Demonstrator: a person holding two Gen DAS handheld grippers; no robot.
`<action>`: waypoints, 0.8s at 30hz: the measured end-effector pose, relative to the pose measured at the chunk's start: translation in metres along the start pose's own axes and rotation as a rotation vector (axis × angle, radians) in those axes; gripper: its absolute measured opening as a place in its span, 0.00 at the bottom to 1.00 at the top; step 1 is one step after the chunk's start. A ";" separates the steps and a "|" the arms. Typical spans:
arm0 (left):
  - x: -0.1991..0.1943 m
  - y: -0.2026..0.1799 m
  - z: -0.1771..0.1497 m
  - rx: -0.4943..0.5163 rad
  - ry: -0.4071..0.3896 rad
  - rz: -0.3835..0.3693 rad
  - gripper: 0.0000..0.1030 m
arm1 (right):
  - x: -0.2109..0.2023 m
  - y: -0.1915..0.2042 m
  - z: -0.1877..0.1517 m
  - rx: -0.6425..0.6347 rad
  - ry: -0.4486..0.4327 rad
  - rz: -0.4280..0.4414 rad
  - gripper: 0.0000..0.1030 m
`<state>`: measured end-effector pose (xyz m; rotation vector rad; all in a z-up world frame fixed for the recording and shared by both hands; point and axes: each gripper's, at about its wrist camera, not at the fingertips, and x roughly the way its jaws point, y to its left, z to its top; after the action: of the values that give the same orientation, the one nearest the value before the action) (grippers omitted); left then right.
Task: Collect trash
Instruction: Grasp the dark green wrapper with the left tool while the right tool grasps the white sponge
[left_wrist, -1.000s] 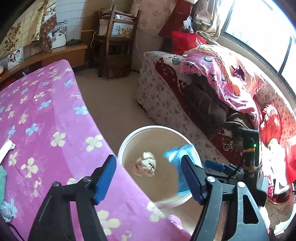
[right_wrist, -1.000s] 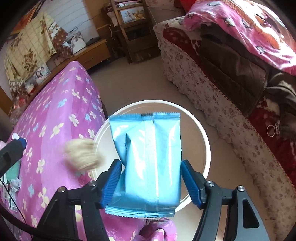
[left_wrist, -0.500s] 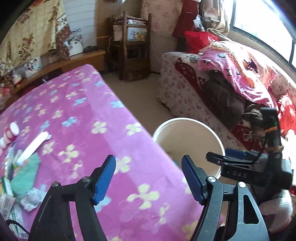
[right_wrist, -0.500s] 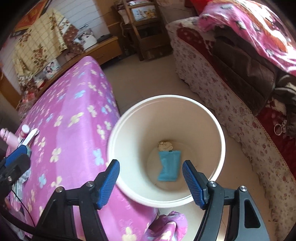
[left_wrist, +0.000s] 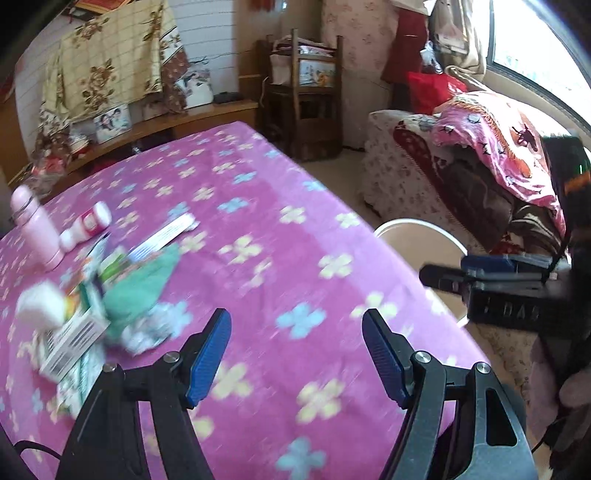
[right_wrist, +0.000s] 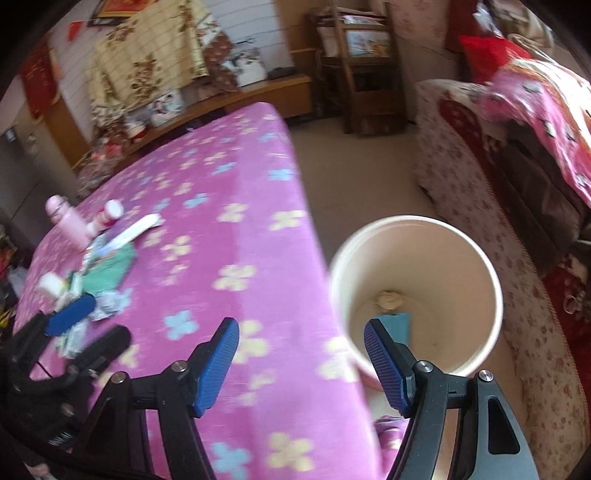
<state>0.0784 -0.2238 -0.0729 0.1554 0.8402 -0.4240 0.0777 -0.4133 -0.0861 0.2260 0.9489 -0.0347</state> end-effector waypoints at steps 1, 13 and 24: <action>-0.003 0.005 -0.005 -0.003 0.006 0.004 0.72 | 0.000 0.007 -0.001 -0.012 0.000 0.006 0.72; -0.038 0.093 -0.093 -0.065 0.100 0.108 0.72 | 0.018 0.114 -0.017 -0.173 0.061 0.125 0.72; -0.056 0.170 -0.151 -0.078 0.179 0.145 0.72 | 0.033 0.171 -0.033 -0.255 0.113 0.177 0.72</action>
<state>0.0137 -0.0084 -0.1363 0.1820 1.0127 -0.2432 0.0922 -0.2372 -0.1014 0.0752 1.0320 0.2628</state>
